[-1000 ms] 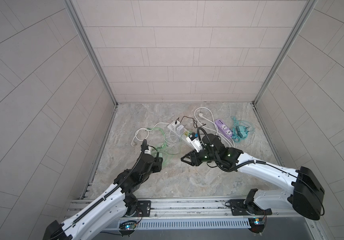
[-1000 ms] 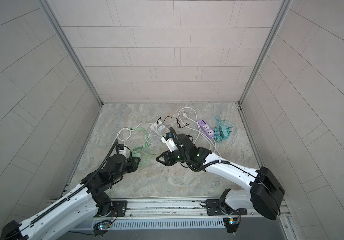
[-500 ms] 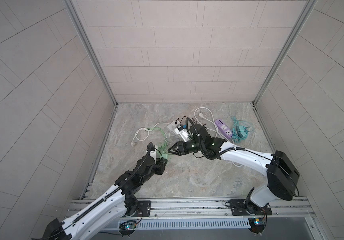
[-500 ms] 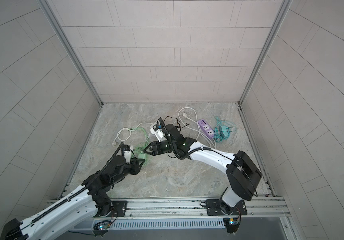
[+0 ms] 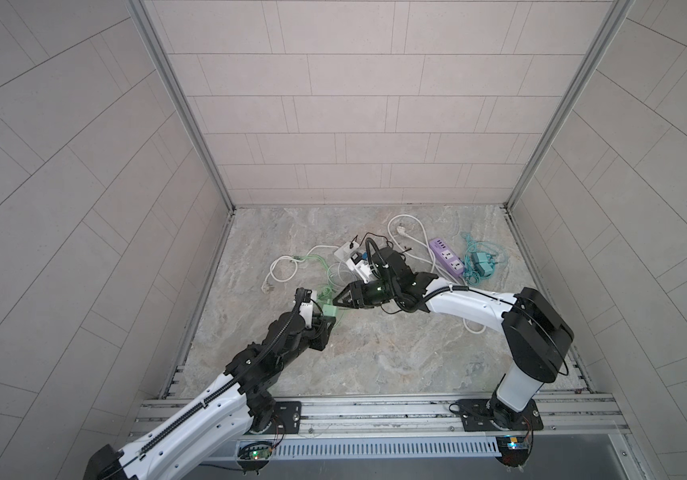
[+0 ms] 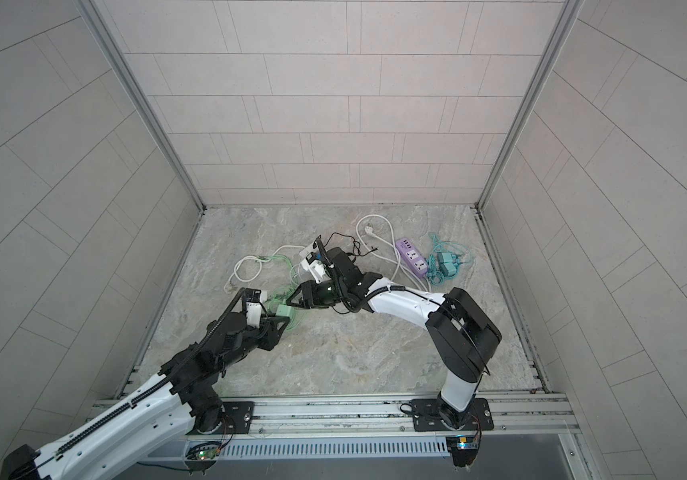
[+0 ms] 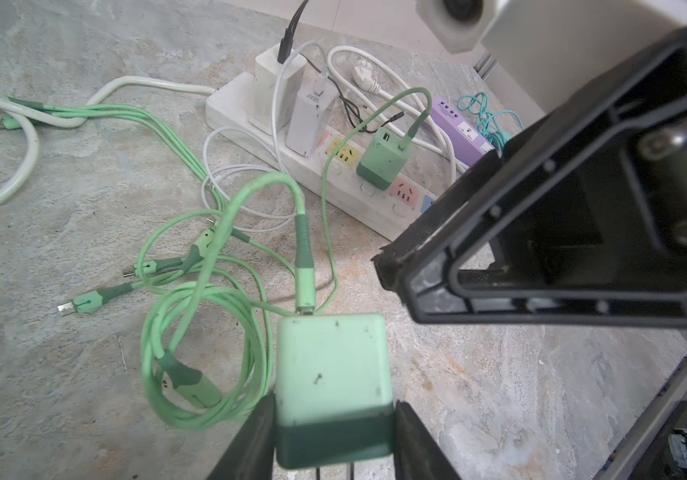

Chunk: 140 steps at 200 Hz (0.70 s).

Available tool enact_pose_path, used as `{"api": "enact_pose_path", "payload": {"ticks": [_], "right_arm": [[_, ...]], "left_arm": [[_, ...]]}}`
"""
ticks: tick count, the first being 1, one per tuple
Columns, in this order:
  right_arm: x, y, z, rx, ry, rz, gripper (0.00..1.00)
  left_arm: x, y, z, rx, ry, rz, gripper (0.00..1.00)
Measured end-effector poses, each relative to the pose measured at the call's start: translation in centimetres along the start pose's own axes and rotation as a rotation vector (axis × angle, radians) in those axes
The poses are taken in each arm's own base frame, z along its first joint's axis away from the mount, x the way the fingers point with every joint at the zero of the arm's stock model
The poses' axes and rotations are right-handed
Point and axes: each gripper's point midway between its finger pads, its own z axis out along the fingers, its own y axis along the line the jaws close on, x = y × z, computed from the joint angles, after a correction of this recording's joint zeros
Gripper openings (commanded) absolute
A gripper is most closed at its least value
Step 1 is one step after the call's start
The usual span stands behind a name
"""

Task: Insert the plug
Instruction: 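Grasp the green charger with the right gripper and open the left gripper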

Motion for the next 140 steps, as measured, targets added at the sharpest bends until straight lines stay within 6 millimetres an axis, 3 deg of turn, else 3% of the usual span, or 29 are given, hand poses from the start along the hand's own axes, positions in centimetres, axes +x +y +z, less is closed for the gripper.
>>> {"api": "enact_pose_path", "payload": {"ticks": [47,140], "right_arm": [[0.5,1.1,0.6,-0.039,0.012,-0.009,0.45],[1.7,1.2,2.0,-0.055,0.053,-0.017,0.4]], "left_arm": [[-0.5,-0.2,-0.4,0.012,-0.024,0.001,0.25],[-1.0,-0.5,-0.8,0.029,-0.05,0.014,0.25]]}}
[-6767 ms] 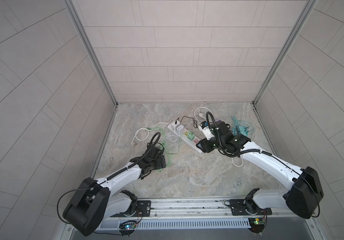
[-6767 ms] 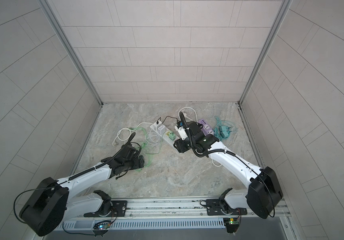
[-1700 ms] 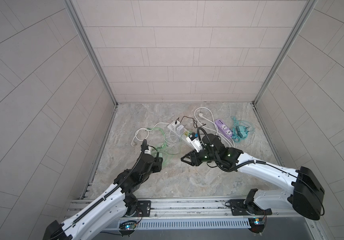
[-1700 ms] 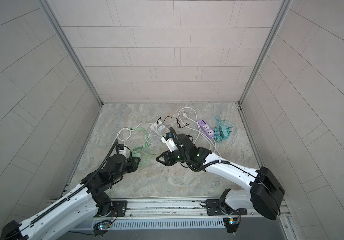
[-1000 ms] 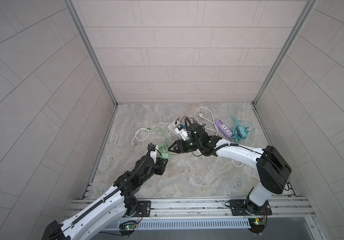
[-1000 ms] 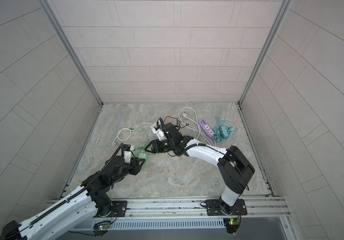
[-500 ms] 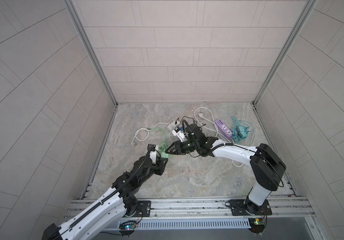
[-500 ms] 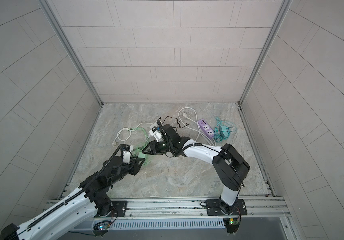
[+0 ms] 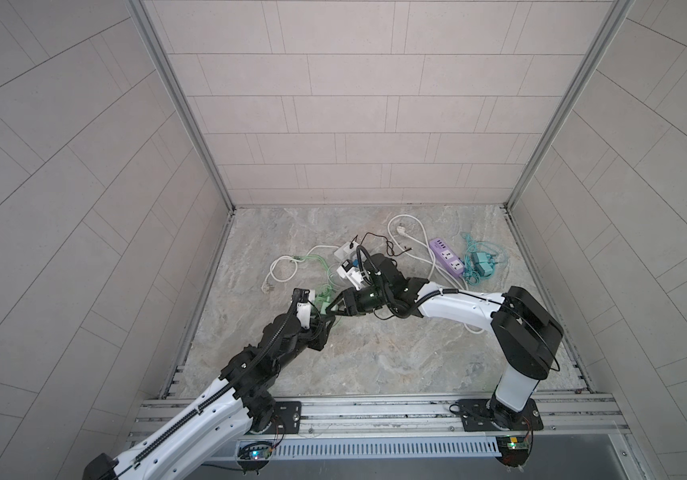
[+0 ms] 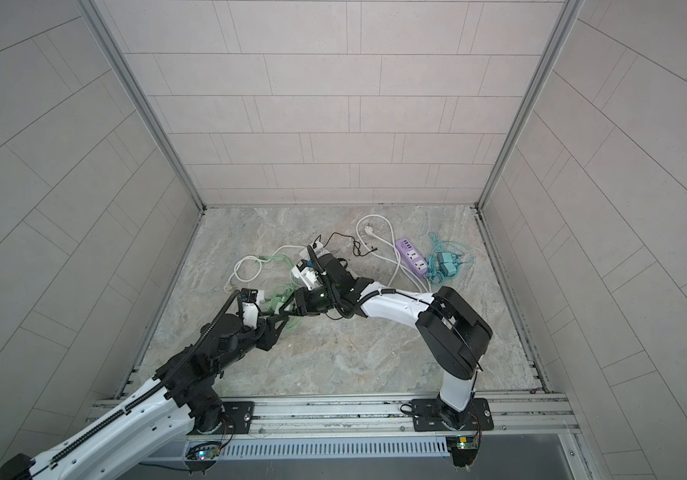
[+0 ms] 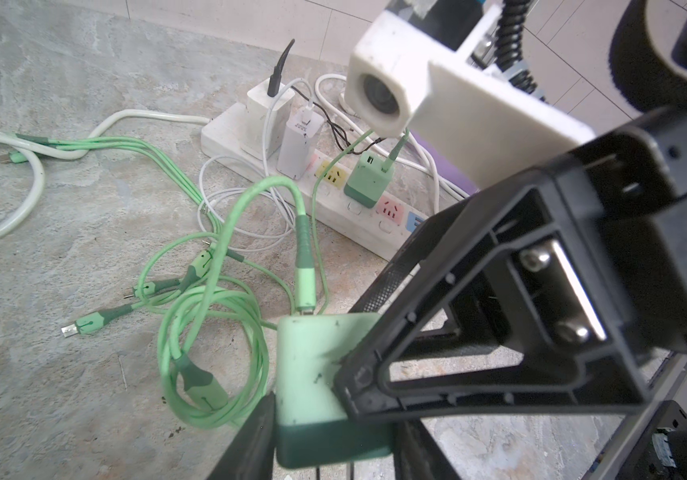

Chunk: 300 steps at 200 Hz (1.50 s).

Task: Insert the plug
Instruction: 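Grasp the green charger with the right gripper and open the left gripper, then carry the green charger over the white strip with right gripper while left arm withdraws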

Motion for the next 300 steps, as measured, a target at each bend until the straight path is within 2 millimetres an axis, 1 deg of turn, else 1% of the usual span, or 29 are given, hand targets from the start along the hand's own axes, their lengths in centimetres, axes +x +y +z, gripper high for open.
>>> {"api": "enact_pose_path", "payload": {"ticks": [26,50,55,58,62,72,80,97,113,124,139,159,176,190,203,220,234,247,275,300], "right_arm": [[-0.1,0.2,0.0,-0.008,-0.001,-0.002,0.4],[-0.2,0.1,0.2,-0.011,-0.003,0.003,0.25],[-0.2,0.1,0.3,-0.015,-0.002,-0.003,0.23],[-0.2,0.1,0.3,-0.014,-0.002,0.001,0.21],[-0.2,0.1,0.3,-0.015,-0.002,-0.005,0.2],[-0.2,0.0,0.3,-0.014,-0.001,-0.006,0.16],[-0.2,0.0,0.3,-0.011,0.0,-0.015,0.15],[0.0,-0.4,0.2,0.015,0.005,-0.038,0.13],[0.1,-1.0,-0.5,0.074,0.0,-0.08,0.12],[0.0,-1.2,-1.4,0.13,-0.013,-0.125,0.12],[-0.5,-1.3,-3.3,0.226,-0.048,-0.193,0.12],[-2.0,-0.9,-6.8,0.358,-0.134,-0.305,0.12],[-3.4,-1.2,-9.9,0.466,-0.213,-0.368,0.11],[-4.4,-2.3,-12.3,0.559,-0.273,-0.397,0.11],[-4.9,-3.9,-13.8,0.635,-0.301,-0.41,0.11],[-4.7,-6.6,-14.8,0.717,-0.297,-0.411,0.11],[-4.1,-8.7,-15.1,0.765,-0.272,-0.404,0.1],[-4.0,-10.3,-15.3,0.801,-0.257,-0.394,0.1],[-5.0,-12.8,-15.4,0.845,-0.254,-0.386,0.09],[-5.7,-14.8,-15.3,0.876,-0.24,-0.39,0.09]], "left_arm": [[0.0,0.0,0.0,0.001,0.001,0.001,0.25],[0.0,0.0,0.0,0.003,0.003,0.002,0.25],[0.1,0.0,0.0,0.001,0.005,0.002,0.26],[0.1,0.0,0.0,0.001,0.004,0.002,0.28],[0.1,0.0,0.0,0.0,0.005,0.003,0.34],[0.1,0.0,0.0,-0.002,0.004,0.003,0.57],[0.0,0.1,0.0,-0.004,0.0,0.006,0.68],[-0.2,0.1,-0.2,-0.007,-0.012,-0.011,0.86],[-0.5,0.0,-0.4,-0.003,-0.027,-0.014,0.93],[-0.9,0.0,-0.6,0.002,-0.044,-0.022,0.94],[-1.2,-0.2,-0.9,0.009,-0.061,-0.026,0.96],[-1.4,-0.3,-1.1,0.015,-0.07,-0.03,0.99],[-1.2,-0.4,-1.0,0.023,-0.06,-0.03,0.99],[-0.9,-0.6,-0.8,0.033,-0.043,-0.03,0.99],[-0.5,-0.8,-0.4,0.042,-0.02,-0.031,0.99],[0.0,-1.1,0.4,0.054,0.012,-0.036,0.99],[0.6,-1.3,1.2,0.06,0.041,-0.041,0.99],[1.1,-1.5,2.0,0.067,0.069,-0.043,0.98],[2.7,-1.8,4.2,0.08,0.142,-0.047,0.95],[4.3,-1.8,6.0,0.076,0.201,-0.047,0.95]]}}
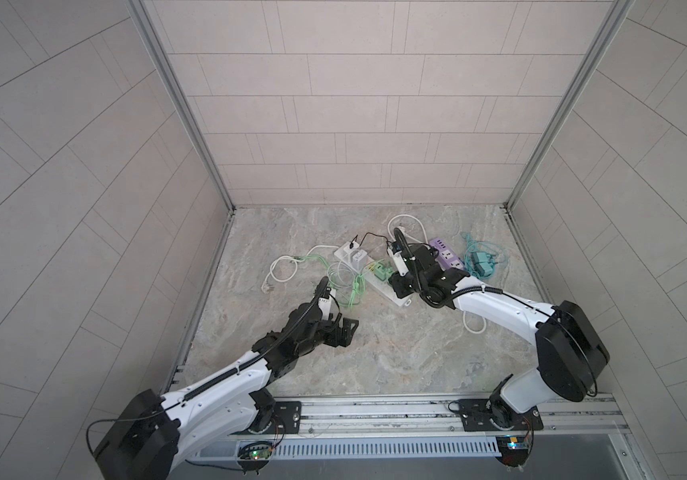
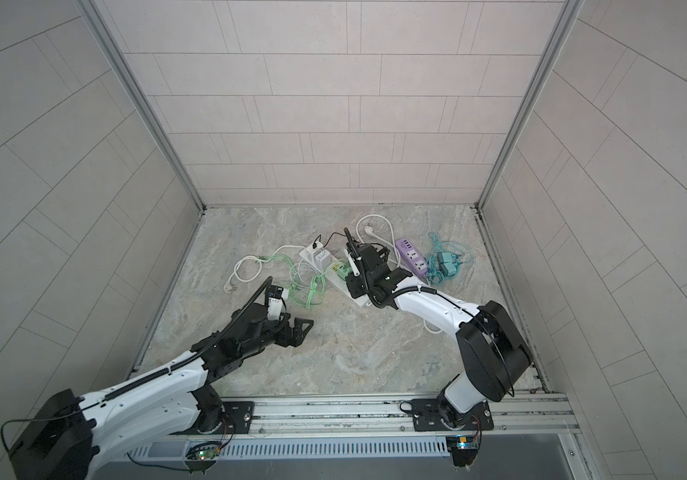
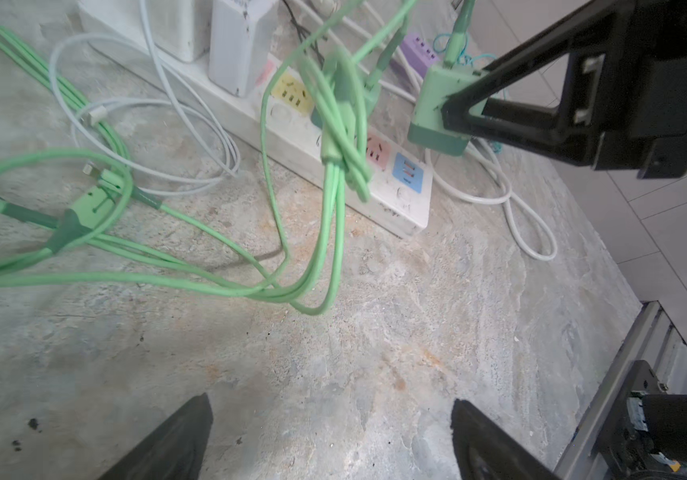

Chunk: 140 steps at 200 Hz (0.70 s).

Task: Insert the plug
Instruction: 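Carry the green charger over the white strip with right gripper while left arm withdraws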

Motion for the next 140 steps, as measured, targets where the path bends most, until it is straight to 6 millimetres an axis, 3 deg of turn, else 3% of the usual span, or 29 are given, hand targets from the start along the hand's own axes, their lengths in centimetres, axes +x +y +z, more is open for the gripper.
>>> {"api": "enact_pose_path", "payload": {"ticks": [56,95,140], "right_arm": [[0.3,-0.3,2.3,-0.008,-0.015,-0.035,0.08],[0.8,-0.5,3.2,-0.02,-0.091,-0.054,0.07],[0.0,-1.2,3.6,-0.037,-0.183,-0.042,0.06]], "left_arm": [[0.0,-0.3,3.4,0.0,0.055,-0.003,0.94],[-0.6,-0.9,4.7,0.018,0.058,-0.003,0.94],[-0.5,-1.1,5.6,0.029,0.072,-0.004,0.92]]}}
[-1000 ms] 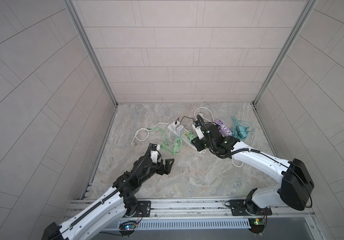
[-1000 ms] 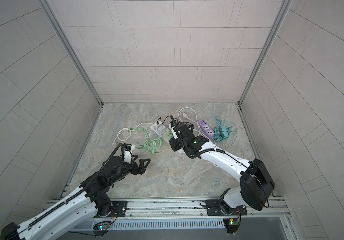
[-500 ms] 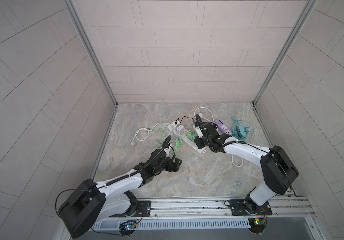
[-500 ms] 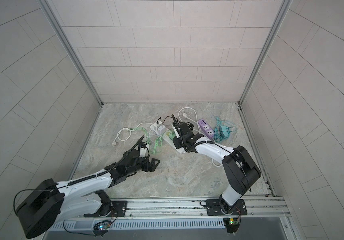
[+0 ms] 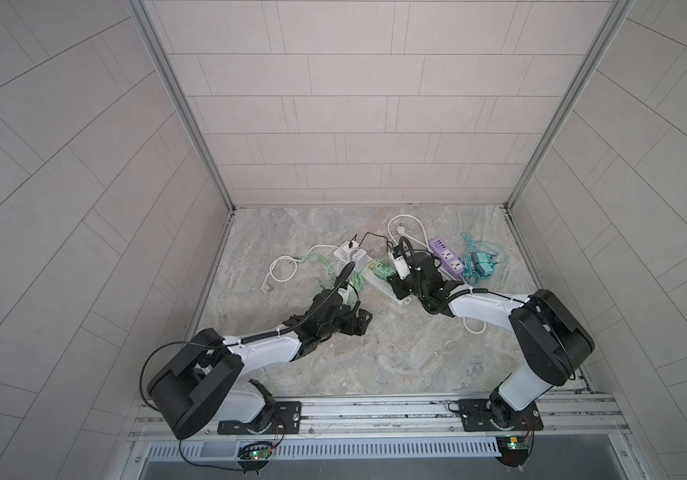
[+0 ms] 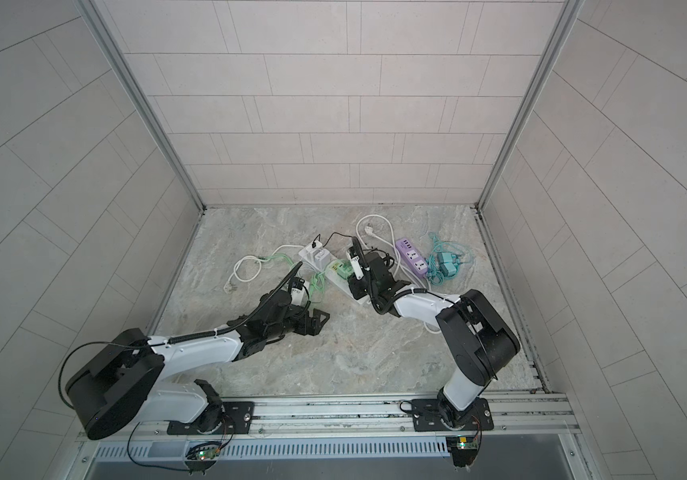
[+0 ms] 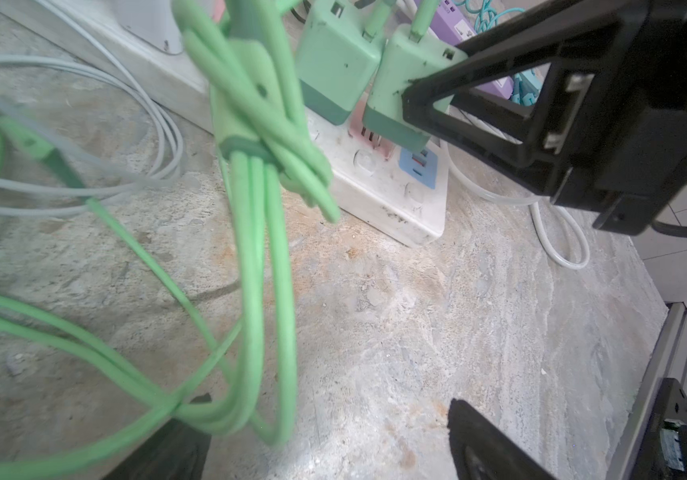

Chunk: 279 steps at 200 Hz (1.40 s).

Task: Insert the plug
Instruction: 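Carry the green charger over the white strip with right gripper while left arm withdraws, then align the green charger above the socket beside the first green charger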

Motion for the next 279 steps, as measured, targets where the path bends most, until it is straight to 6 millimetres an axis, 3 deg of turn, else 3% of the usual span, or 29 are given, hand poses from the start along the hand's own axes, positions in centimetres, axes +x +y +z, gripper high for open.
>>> {"api": "enact_pose_path", "payload": {"ticks": [88,167,233,279], "right_arm": [[0.1,0.5,-0.3,-0.06,-0.094,-0.038,0.05],[-0.2,-0.6,-0.5,-0.058,-0.135,-0.036,0.05],[-1.0,-0.2,-0.6,-0.097,-0.183,-0.04,0.05],[0.1,-0.3,0.2,-0.112,-0.172,-0.035,0.05]], "left_arm": [[-0.1,-0.4,0.5,0.023,0.006,0.0,0.9],[-0.2,-0.6,0.4,0.031,0.0,0.0,0.9],[-0.3,-0.6,0.4,0.032,-0.002,0.0,0.89],[-0.6,-0.8,0.2,0.036,-0.011,0.002,0.89]]}}
